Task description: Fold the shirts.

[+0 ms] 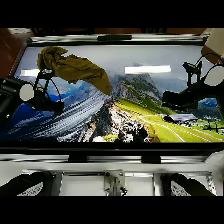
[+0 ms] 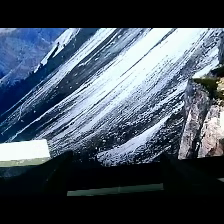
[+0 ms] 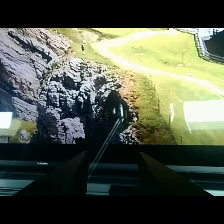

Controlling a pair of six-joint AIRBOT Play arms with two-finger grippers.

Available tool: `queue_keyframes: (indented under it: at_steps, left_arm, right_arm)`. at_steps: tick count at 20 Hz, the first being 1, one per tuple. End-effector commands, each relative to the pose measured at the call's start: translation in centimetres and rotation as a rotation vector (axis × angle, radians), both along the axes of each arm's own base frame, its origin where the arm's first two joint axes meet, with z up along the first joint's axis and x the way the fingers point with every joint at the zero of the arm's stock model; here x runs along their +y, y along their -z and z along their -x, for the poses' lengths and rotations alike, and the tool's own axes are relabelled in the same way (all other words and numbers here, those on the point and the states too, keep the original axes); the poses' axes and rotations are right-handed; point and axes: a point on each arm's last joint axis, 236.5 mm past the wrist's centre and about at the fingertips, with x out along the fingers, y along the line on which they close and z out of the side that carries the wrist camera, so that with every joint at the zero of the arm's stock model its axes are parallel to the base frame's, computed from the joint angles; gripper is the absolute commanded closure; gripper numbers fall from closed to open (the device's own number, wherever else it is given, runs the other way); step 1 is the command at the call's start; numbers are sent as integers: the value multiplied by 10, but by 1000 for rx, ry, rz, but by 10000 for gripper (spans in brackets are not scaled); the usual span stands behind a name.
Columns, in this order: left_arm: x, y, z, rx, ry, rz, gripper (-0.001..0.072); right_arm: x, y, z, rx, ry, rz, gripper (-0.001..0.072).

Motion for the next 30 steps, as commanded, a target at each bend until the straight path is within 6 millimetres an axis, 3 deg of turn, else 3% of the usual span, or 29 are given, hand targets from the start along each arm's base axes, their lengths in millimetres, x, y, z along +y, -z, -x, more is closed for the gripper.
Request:
queue_keyframes:
  at_steps: [1,17,19,24,26,28,30]
  left_arm:
    - [0,0,0,1,0,0,66]
    - [0,0,0,1,0,0,66]
    - [-7,0,-7,-28,-30,36,67]
    - [-46,-8,-37,-137,-82,228,74]
    - [-62,-21,-70,-266,-80,308,179]
    - [-55,-36,-117,-359,-214,392,152]
    - [-36,-32,-163,-377,-241,391,137]
  right_arm:
    - [0,0,0,2,-1,0,292]
    - [0,0,0,1,-1,0,292]
    - [1,0,-2,-7,0,-1,292]
    - [1,-2,-9,-37,8,-5,293]
    - [8,-3,-8,-37,-7,-27,292]
    - [14,-4,-8,-42,-37,-49,292]
    - [16,-5,-8,-43,-43,-58,292]
